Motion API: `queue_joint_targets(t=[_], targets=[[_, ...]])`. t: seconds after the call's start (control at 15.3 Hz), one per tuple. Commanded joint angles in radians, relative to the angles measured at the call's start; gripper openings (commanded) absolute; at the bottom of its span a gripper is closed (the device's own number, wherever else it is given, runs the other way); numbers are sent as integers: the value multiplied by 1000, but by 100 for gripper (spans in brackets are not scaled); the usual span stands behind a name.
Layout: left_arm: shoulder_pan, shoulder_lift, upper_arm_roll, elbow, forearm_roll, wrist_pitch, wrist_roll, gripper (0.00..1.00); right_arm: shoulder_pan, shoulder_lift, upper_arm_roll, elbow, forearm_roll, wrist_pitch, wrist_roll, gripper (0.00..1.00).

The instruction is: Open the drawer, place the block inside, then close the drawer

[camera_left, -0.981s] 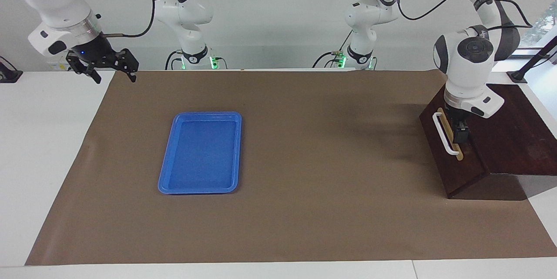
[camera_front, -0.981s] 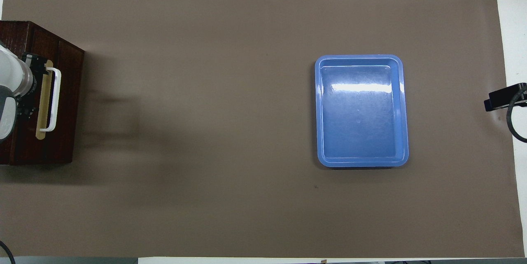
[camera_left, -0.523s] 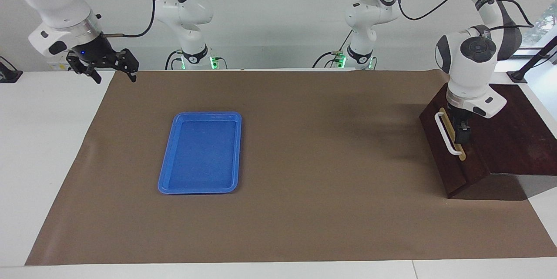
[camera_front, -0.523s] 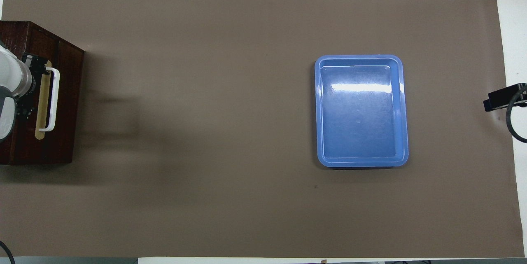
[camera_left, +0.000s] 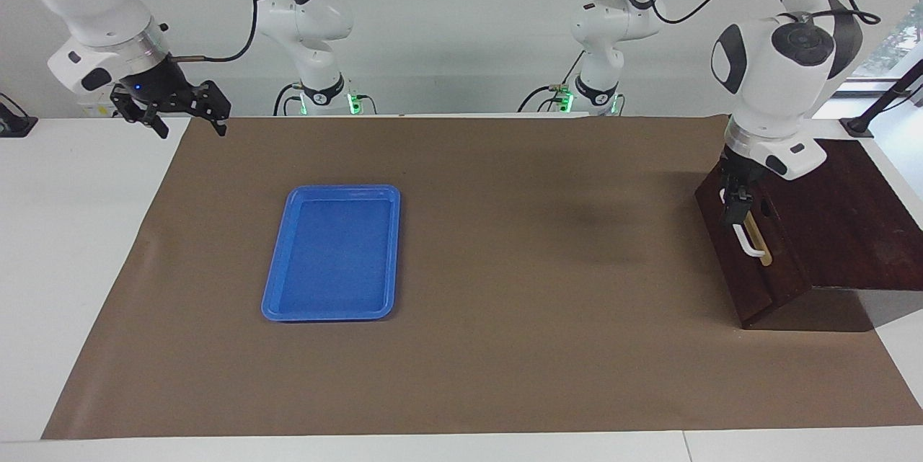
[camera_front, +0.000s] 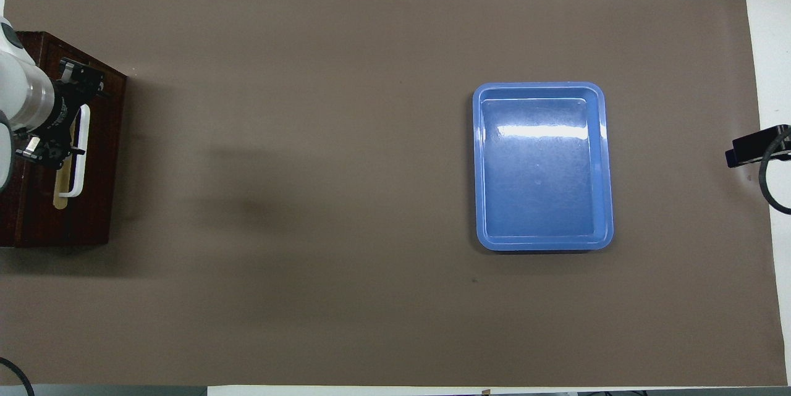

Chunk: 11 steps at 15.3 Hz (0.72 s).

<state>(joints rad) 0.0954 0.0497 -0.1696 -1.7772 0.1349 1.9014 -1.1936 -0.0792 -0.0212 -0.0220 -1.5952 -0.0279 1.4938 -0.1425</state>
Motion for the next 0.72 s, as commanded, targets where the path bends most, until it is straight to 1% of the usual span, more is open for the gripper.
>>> queue_joint_targets(t=[0.0,0.13,0.33,0.59,0.65], targets=[[-2,-13,5,77,-78,-138,168,100,3,-13,-1,-14,11,-4,17,100],[-2,-53,-5,70,-93,-174,322,100,3,-13,-1,-14,11,-4,17,100],[1,-86,1,67,-156,-220,615,100,3,-13,-1,-14,11,-4,17,100],[13,-131,4,25,-156,-292,986,100,3,-13,-1,-14,11,-4,17,100],[15,-131,7,25,-156,-298,1040,100,3,-13,-1,-14,11,-4,17,100]])
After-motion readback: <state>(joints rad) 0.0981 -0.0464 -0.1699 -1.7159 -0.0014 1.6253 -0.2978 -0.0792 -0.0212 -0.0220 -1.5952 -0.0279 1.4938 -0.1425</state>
